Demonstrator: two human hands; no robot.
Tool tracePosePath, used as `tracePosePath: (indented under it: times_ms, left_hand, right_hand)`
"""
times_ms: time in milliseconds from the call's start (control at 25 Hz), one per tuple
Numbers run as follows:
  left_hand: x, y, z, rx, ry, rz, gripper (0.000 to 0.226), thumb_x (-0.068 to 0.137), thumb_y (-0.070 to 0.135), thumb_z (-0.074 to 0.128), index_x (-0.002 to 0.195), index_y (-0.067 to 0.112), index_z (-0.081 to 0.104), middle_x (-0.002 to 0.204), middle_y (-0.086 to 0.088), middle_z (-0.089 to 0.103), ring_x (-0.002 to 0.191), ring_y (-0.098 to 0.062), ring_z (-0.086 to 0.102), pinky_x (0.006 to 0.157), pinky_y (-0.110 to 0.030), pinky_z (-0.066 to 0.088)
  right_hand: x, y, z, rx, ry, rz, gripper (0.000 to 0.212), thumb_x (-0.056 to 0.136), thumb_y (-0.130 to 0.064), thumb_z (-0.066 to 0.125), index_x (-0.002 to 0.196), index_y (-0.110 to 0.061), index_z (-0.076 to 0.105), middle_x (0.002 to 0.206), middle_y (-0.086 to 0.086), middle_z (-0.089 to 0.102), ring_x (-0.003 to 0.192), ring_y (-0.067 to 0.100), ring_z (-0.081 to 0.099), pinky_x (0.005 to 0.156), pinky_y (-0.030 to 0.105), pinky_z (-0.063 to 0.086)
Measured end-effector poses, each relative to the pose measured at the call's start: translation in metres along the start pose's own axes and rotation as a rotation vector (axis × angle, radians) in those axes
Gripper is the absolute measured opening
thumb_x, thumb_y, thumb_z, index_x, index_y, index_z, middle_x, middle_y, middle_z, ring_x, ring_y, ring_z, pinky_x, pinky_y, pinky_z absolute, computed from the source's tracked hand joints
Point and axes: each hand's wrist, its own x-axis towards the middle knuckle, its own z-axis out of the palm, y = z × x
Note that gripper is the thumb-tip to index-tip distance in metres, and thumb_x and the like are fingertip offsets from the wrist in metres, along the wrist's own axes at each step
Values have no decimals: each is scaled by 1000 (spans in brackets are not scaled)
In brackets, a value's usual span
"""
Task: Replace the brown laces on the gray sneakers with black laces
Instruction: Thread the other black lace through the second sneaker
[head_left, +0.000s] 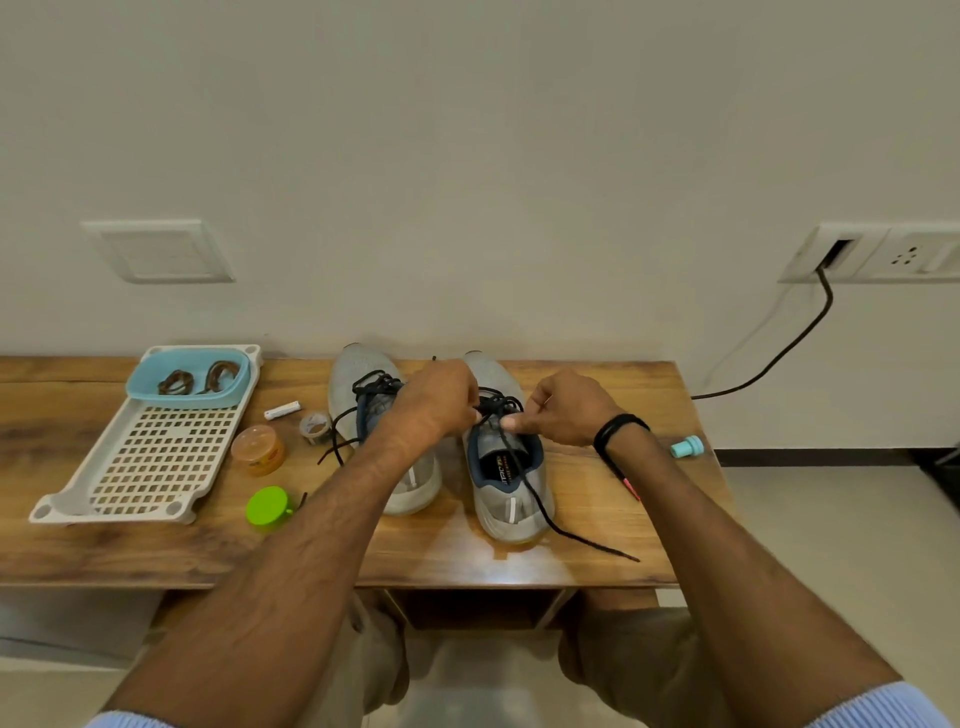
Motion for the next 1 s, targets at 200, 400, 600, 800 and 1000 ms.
tracePosePath:
  times_ms: [200, 400, 600, 800, 1000]
  left_hand:
    - [-3, 4, 2, -53, 35, -13, 14, 83, 16, 68, 93, 20, 77, 96, -1, 73, 81, -16, 63, 74, -30, 54]
    - [-5, 6, -4, -21, 117, -86, 20, 79, 20, 61, 92, 12, 74, 85, -6, 71, 76, -25, 65, 73, -37, 58]
    - [-9, -11, -13, 173, 151, -238, 21, 84, 27, 61, 98, 12, 61, 89, -7, 59, 88, -28, 62, 73, -34, 50]
    - [-10, -19, -13, -15, 55, -207, 23, 75, 19, 59, 90, 14, 76, 86, -6, 72, 76, -25, 66, 74, -38, 60]
    - [-8, -10, -14, -101, 61, -144, 26, 71, 13, 55, 85, 6, 76, 82, -8, 73, 70, -27, 66, 70, -42, 60]
  right_hand:
    - [-6, -13, 16, -259, 95, -62, 35, 80, -37, 74, 94, -9, 61, 92, 9, 66, 90, 28, 63, 65, 33, 49]
    - [3, -6, 5, -92, 87, 21, 25, 86, -23, 68, 74, -2, 68, 73, 9, 69, 73, 25, 66, 59, 32, 54]
    - [3, 26, -28, -84, 222, 264, 28, 92, -25, 64, 73, -4, 60, 83, 6, 69, 81, 24, 66, 63, 28, 48]
    - [-20, 6, -16, 225, 81, 79, 43, 88, -51, 64, 65, -16, 59, 60, -3, 59, 55, 12, 56, 57, 25, 46]
    - [-18, -37, 40, -82, 138, -94, 49, 83, -60, 64, 63, -16, 53, 58, 0, 51, 58, 21, 52, 48, 27, 33]
